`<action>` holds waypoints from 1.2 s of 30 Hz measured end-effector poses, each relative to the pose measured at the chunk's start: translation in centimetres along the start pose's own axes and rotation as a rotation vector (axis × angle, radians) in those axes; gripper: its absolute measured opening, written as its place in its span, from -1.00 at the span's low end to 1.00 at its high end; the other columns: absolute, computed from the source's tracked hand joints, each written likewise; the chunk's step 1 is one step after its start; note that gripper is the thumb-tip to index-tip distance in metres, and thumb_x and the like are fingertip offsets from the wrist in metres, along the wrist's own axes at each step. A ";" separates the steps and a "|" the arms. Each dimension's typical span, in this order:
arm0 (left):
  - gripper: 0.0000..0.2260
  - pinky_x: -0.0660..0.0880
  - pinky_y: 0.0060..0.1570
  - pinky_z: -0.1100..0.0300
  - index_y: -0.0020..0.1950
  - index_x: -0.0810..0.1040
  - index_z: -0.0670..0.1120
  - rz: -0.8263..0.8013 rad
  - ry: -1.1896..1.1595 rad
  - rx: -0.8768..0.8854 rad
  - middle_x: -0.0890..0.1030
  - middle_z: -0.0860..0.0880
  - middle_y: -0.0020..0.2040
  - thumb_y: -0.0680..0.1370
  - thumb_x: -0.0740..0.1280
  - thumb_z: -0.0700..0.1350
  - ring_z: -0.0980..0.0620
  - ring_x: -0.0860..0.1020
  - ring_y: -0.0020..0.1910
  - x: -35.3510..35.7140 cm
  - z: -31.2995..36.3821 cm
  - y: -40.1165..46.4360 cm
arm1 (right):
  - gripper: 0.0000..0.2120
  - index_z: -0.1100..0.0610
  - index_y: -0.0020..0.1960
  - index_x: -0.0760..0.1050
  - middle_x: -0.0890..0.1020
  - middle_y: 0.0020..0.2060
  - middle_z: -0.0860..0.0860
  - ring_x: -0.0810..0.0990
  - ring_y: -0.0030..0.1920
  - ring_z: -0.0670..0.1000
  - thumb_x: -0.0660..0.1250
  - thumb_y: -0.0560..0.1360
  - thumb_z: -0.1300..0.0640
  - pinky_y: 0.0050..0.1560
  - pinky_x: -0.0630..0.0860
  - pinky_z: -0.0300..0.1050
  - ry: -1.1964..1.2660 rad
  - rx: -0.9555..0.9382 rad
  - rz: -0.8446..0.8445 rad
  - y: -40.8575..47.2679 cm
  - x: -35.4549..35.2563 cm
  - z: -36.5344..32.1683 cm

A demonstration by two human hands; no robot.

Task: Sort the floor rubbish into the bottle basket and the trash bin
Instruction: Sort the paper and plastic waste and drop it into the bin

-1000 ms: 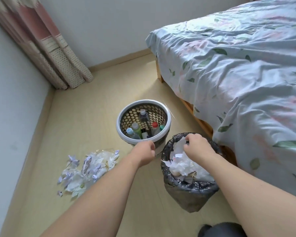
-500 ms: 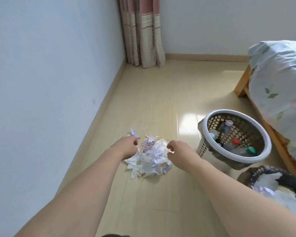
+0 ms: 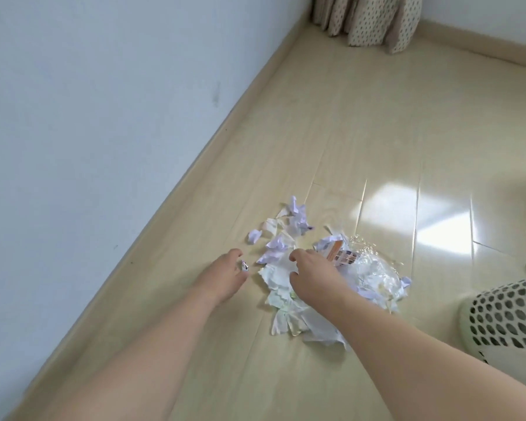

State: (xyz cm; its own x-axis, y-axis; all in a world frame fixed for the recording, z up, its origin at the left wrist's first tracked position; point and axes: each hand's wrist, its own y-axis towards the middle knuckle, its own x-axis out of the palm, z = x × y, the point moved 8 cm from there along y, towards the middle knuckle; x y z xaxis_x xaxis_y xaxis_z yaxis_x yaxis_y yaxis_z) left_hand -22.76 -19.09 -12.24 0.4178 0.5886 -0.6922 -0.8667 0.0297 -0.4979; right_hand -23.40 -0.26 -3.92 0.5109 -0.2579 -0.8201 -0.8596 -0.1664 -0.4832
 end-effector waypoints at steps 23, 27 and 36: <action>-0.87 0.41 -0.03 0.13 -0.11 0.35 -0.07 -0.034 0.177 -0.051 0.52 -0.16 0.08 0.60 0.18 -0.26 -0.18 0.55 0.10 0.7 3.3 1.2 | -0.83 0.08 -0.04 0.51 0.49 -0.10 -0.08 0.54 -0.13 0.01 0.17 0.60 0.08 -0.20 0.48 -0.08 0.037 -0.143 0.285 -2.5 -7.4 0.4; -0.84 0.38 -0.17 0.15 -0.14 0.33 -0.07 -0.015 0.146 0.032 0.56 -0.14 -0.01 0.64 0.12 -0.19 -0.06 0.45 -0.17 -2.9 12.6 -4.7 | -0.85 0.08 -0.07 0.51 0.49 -0.14 -0.08 0.51 -0.17 0.01 0.20 0.59 0.08 -0.16 0.47 -0.09 0.065 -0.044 0.352 -11.5 -13.5 4.3; -0.89 0.45 -0.32 0.21 -0.17 0.45 -0.12 -0.104 -0.200 0.242 0.57 -0.06 -0.24 0.54 0.20 -0.25 -0.01 0.58 -0.32 -0.7 31.6 -20.3 | -0.81 0.07 -0.17 0.49 0.59 -0.24 -0.03 0.55 -0.22 0.02 0.22 0.58 0.05 -0.14 0.57 -0.02 0.143 0.332 0.443 -33.7 -19.0 17.1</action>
State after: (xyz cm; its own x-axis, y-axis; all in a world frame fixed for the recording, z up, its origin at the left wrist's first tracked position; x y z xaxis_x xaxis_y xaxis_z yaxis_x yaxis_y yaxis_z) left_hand -14.02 5.42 14.82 0.4666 0.7186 -0.5156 -0.8718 0.2754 -0.4052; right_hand -4.35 26.55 22.74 0.0773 -0.3645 -0.9280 -0.9379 0.2892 -0.1917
